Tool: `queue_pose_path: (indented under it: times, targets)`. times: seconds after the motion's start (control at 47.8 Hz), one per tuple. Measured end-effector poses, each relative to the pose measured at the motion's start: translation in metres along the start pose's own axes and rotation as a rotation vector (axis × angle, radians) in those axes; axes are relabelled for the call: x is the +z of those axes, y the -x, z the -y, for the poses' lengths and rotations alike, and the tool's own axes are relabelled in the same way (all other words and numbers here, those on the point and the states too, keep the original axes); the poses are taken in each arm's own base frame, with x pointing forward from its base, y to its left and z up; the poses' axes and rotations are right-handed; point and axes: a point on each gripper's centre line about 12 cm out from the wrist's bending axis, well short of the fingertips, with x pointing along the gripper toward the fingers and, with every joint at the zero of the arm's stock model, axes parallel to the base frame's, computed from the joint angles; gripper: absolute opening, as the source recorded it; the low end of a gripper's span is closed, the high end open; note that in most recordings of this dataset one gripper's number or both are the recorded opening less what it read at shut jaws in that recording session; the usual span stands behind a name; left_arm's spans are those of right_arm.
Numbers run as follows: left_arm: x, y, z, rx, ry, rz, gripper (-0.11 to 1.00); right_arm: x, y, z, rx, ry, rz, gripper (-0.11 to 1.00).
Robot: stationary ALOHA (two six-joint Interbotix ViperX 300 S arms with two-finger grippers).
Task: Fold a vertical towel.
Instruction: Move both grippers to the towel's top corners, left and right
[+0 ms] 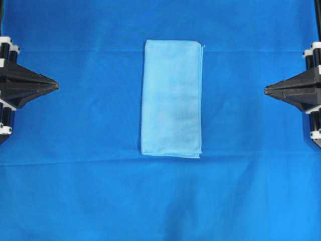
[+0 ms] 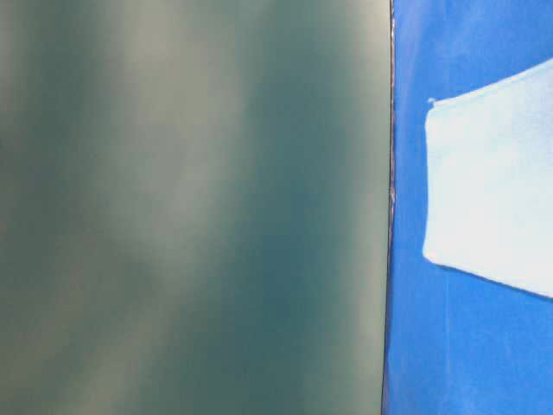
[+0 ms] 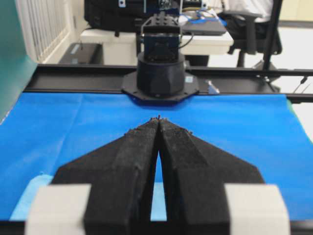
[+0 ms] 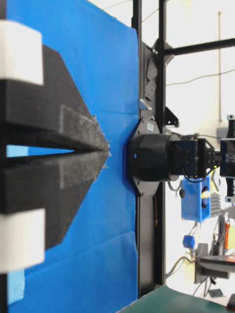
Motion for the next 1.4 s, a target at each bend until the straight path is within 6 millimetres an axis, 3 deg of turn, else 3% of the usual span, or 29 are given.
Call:
queue_pose_path:
  times: [0.167,0.377,0.649,0.733,0.921,0.984,1.235,1.403]
  targets:
    - [-0.003,-0.008,-0.001,0.010,0.084,-0.029,0.00,-0.001,-0.004,0.002,-0.010,-0.013,-0.040,0.00]
    - [-0.019,-0.030,-0.007,0.043,0.090,-0.110,0.00,-0.011,-0.015,0.021,-0.105,-0.063,-0.158,0.00]
    - [-0.048,-0.064,-0.045,0.186,0.097,-0.217,0.02,-0.045,-0.036,0.064,-0.278,-0.102,-0.335,0.01]
    - [-0.058,-0.076,-0.058,0.226,0.103,-0.256,0.16,-0.058,-0.044,0.078,-0.323,-0.115,-0.392,0.03]
    - [-0.089,-0.102,-0.088,0.306,0.117,-0.353,0.69,-0.085,-0.066,0.113,-0.408,-0.129,-0.512,0.55]
    - [-0.100,-0.111,-0.099,0.329,0.117,-0.383,0.81,-0.094,-0.074,0.124,-0.424,-0.124,-0.549,0.61]
    - [-0.154,-0.137,-0.142,0.418,0.135,-0.484,0.79,-0.145,-0.100,0.165,-0.473,-0.137,-0.713,0.54]
    - [-0.187,-0.147,-0.163,0.457,0.155,-0.537,0.79,-0.180,-0.108,0.178,-0.481,-0.159,-0.801,0.54]
